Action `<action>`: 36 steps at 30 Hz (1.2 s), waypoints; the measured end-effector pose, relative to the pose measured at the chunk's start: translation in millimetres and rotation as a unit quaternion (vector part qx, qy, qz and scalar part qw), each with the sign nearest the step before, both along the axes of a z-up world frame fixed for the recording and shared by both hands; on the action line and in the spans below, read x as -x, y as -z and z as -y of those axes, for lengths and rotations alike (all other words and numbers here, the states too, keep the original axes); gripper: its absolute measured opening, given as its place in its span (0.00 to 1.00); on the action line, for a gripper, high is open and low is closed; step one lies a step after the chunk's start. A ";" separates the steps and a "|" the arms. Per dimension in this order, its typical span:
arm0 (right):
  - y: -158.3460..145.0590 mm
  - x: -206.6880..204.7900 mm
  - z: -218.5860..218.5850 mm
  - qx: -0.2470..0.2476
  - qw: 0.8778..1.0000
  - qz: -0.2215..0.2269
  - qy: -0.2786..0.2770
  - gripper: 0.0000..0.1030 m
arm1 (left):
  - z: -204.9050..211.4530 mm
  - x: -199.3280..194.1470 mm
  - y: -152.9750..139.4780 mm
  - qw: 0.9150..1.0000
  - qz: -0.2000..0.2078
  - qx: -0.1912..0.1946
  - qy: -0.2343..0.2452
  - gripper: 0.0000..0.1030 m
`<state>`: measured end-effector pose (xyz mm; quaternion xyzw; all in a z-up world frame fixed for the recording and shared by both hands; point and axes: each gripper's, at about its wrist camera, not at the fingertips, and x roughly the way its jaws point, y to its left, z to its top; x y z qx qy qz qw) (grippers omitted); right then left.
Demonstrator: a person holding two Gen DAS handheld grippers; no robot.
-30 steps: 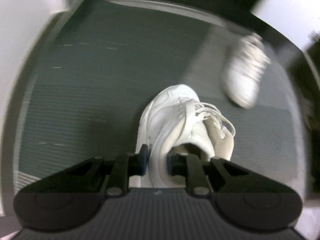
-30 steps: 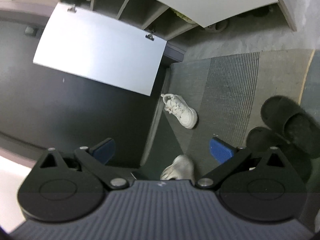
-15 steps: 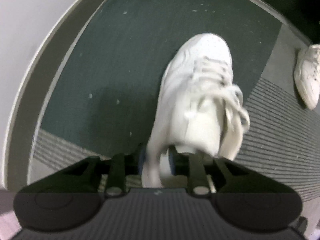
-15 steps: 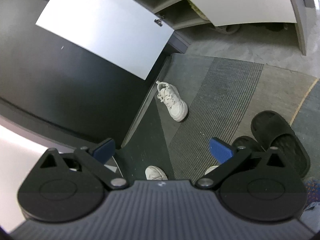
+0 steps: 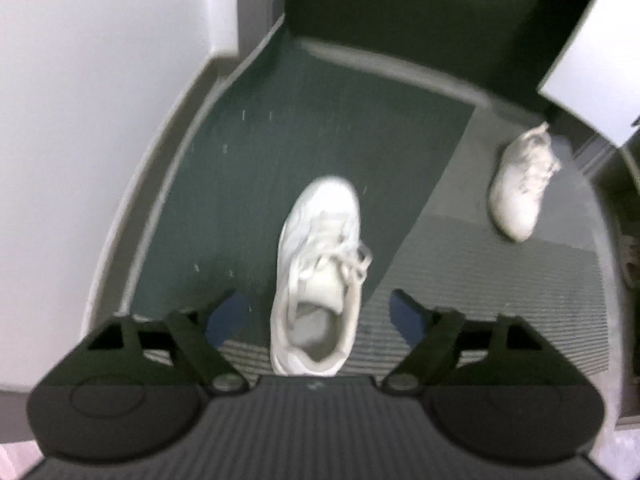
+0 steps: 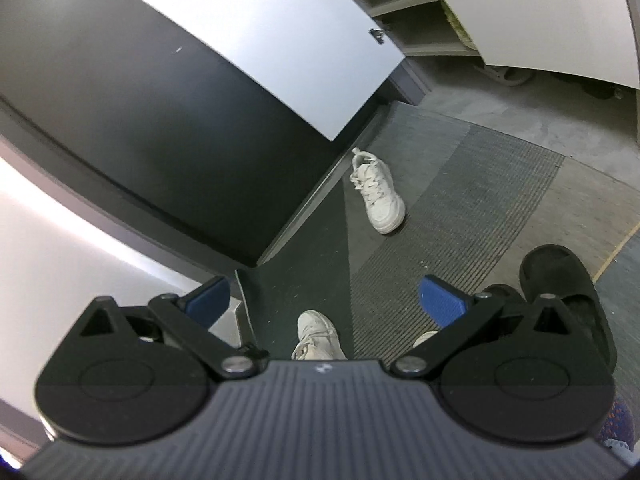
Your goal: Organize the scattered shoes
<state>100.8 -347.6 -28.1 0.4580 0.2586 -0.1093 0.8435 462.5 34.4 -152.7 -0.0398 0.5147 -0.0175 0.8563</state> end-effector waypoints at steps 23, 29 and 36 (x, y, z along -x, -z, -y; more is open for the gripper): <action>-26.2 -17.5 -95.6 0.066 0.981 0.030 -0.182 1.00 | 15.4 208.1 -241.1 0.971 0.233 0.031 0.036 1.00; 5.6 -38.3 -116.4 0.005 0.974 -0.048 -0.222 1.00 | 7.7 201.9 -235.2 0.973 0.228 0.018 0.035 1.00; 28.6 -98.6 -161.8 0.073 0.952 -0.151 -0.257 1.00 | -30.7 196.9 -245.0 0.975 0.214 0.063 0.002 1.00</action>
